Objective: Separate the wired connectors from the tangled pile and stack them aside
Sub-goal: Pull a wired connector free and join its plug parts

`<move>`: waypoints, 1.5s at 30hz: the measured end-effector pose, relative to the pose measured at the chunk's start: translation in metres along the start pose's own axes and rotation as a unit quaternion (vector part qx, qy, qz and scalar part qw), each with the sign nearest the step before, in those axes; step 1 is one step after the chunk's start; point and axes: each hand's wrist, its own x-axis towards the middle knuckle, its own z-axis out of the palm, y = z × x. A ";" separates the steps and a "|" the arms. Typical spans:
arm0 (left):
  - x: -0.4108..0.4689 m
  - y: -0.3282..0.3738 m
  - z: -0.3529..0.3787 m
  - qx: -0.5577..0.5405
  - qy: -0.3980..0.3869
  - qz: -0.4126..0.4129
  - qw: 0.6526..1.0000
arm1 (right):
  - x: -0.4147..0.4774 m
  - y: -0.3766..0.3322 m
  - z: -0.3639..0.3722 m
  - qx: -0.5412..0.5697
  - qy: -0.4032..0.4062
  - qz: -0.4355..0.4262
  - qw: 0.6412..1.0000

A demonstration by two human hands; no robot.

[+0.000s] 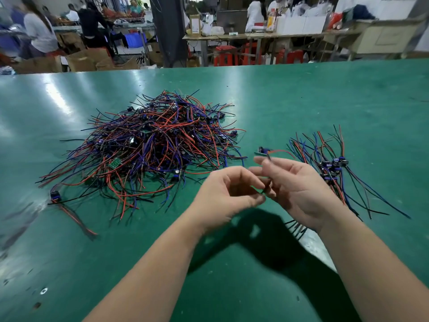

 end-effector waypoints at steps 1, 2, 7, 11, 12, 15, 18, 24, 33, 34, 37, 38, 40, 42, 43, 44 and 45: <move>0.000 -0.001 0.001 0.011 -0.002 -0.013 1.000 | 0.000 0.000 0.000 -0.027 0.012 -0.001 1.000; 0.000 -0.001 0.000 0.023 0.007 -0.021 0.999 | -0.001 0.001 -0.001 -0.049 0.021 -0.001 0.999; 0.005 0.000 -0.006 0.063 0.147 -0.059 0.985 | -0.003 -0.002 -0.002 -0.049 -0.001 -0.008 0.999; 0.008 0.003 -0.007 0.023 0.154 -0.091 0.984 | -0.007 -0.001 0.000 -0.059 -0.100 -0.015 0.993; 0.008 0.005 -0.006 0.004 0.143 -0.089 0.986 | -0.008 0.001 0.002 -0.076 -0.110 -0.021 0.991; 0.006 0.008 -0.003 -0.038 0.114 -0.081 0.989 | -0.008 0.008 0.007 -0.169 -0.108 -0.051 0.978; 0.007 0.007 -0.003 -0.081 0.130 -0.075 0.985 | -0.008 0.013 0.008 -0.249 -0.100 -0.057 0.962; 0.008 0.018 -0.014 -0.235 0.116 -0.086 0.961 | -0.003 0.001 -0.008 -0.284 0.150 -0.234 0.918; 0.001 0.021 -0.003 -0.251 -0.026 -0.153 0.955 | -0.006 -0.004 -0.005 -0.065 -0.056 -0.091 0.992; 0.000 0.020 0.000 -0.237 -0.029 -0.160 0.958 | -0.007 -0.003 -0.002 -0.055 -0.077 -0.098 0.991; -0.003 0.018 0.006 -0.242 -0.035 -0.197 0.949 | -0.006 -0.002 -0.001 -0.036 -0.063 -0.104 0.992; -0.003 0.018 0.008 -0.264 -0.033 -0.215 0.939 | -0.006 -0.001 -0.001 -0.042 -0.053 -0.104 0.992; -0.003 0.021 0.010 -0.302 -0.022 -0.251 0.919 | -0.007 0.000 0.000 -0.057 -0.046 -0.111 0.991; -0.002 0.023 0.010 -0.294 -0.005 -0.279 0.914 | -0.008 0.000 0.001 -0.054 -0.043 -0.124 0.990; -0.002 0.023 0.010 -0.275 0.001 -0.289 0.917 | -0.008 -0.001 0.001 -0.050 -0.036 -0.124 0.990; -0.001 0.023 0.011 -0.254 0.006 -0.296 0.921 | -0.006 -0.002 0.001 -0.046 -0.025 -0.120 0.991; 0.000 0.023 0.011 -0.233 0.012 -0.297 0.926 | -0.005 -0.002 0.001 -0.042 -0.014 -0.113 0.993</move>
